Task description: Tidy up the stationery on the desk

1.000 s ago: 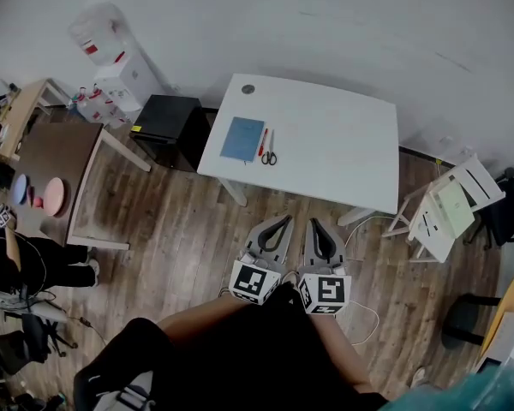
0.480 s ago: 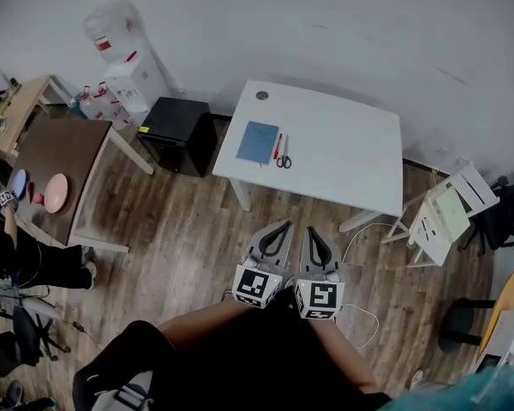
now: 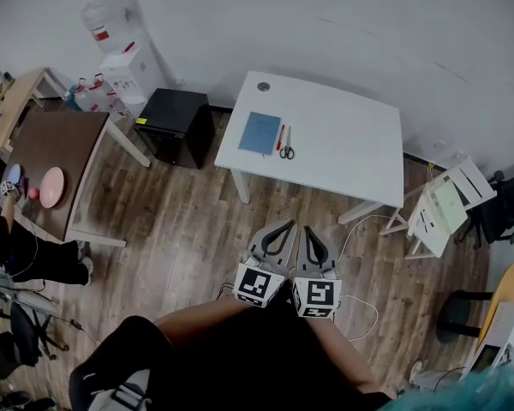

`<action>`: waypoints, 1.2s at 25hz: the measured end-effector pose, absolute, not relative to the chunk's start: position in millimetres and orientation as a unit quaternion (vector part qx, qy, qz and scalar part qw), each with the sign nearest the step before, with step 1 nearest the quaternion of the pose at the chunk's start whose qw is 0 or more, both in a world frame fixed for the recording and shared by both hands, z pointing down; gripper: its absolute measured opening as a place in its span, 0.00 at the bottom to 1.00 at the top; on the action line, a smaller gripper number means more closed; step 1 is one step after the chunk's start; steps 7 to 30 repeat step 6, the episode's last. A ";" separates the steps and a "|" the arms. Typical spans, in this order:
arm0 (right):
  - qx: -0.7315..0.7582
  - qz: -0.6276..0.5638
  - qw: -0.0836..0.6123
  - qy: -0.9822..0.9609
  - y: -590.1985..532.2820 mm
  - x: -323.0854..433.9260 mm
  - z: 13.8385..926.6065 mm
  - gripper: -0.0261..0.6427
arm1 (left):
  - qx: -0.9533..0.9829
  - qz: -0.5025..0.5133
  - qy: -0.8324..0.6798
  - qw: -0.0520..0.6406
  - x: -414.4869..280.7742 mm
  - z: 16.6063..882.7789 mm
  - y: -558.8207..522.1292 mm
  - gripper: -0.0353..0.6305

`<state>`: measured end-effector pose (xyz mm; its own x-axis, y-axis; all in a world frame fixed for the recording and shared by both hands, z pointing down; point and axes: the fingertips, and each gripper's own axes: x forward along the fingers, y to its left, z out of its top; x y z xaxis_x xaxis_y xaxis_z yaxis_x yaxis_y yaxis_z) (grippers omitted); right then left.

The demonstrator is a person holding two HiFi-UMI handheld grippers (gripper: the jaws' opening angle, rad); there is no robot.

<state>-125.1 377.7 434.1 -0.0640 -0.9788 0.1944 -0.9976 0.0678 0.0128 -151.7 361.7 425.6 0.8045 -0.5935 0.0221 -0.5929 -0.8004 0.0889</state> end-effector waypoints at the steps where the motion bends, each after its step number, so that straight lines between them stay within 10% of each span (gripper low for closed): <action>1: 0.679 0.068 0.079 -0.726 379.7 -129.0 438.5 0.09 | 0.949 -0.005 -0.312 0.048 -154.4 428.1 363.4 0.07; 30: 0.680 0.076 0.088 -0.724 387.0 -143.3 449.5 0.09 | 0.949 0.008 -0.310 0.055 -169.3 439.6 370.3 0.07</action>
